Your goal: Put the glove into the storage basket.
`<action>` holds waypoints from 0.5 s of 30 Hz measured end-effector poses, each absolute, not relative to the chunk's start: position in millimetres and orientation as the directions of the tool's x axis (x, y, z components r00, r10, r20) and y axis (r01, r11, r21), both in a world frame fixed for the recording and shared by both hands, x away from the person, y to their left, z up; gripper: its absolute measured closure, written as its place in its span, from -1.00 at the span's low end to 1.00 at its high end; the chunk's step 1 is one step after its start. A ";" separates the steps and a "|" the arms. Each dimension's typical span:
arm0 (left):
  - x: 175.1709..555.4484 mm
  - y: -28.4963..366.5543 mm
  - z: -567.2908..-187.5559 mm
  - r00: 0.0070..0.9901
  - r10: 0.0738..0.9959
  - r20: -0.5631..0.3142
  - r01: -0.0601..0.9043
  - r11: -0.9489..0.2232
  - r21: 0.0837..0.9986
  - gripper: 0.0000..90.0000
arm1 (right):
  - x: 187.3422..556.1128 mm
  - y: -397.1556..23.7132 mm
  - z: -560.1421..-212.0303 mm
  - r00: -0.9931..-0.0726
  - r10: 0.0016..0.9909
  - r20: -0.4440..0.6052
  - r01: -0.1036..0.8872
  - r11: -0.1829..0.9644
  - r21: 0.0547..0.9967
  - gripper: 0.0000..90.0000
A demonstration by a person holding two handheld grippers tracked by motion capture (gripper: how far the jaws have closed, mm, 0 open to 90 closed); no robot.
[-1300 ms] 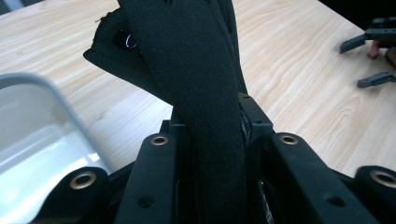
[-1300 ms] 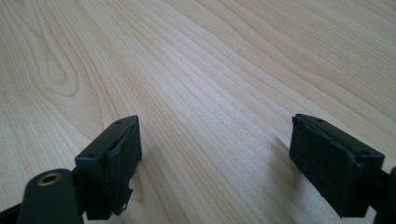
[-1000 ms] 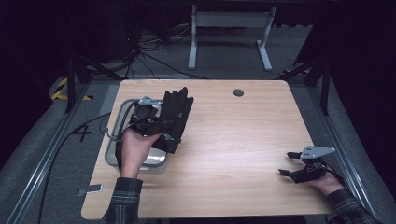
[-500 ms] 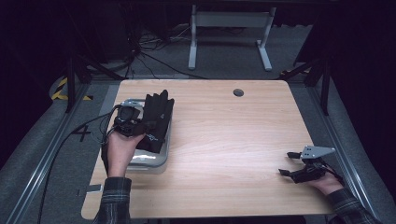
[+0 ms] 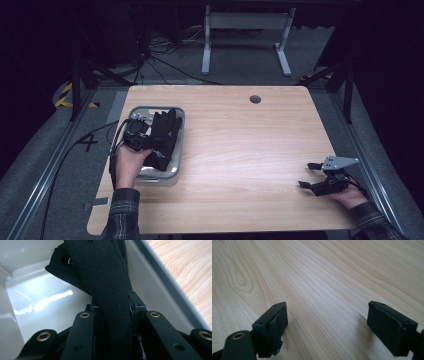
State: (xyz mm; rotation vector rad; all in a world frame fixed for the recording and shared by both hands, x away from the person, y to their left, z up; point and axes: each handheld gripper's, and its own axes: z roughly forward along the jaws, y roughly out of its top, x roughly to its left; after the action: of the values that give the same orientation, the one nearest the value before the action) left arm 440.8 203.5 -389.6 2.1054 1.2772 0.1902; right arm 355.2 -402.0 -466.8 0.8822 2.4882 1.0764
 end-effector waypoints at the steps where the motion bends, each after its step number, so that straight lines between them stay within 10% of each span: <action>1: 441.6 203.7 -391.2 0.511 0.835 -0.205 0.741 -0.306 0.598 0.60 | 355.3 -402.0 -466.8 -0.771 0.637 -0.021 0.421 0.533 0.734 -0.61; 15: 449.4 203.1 -404.6 0.479 0.857 -0.190 0.775 -0.312 0.549 0.39 | 355.3 -402.0 -466.8 -0.771 0.637 -0.022 0.420 0.534 0.734 -0.61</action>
State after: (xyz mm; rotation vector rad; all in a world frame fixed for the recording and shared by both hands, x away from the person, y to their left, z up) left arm 449.4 203.1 -404.6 2.1449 1.3445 0.1826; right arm 355.3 -402.0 -466.8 0.8814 2.4883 1.0765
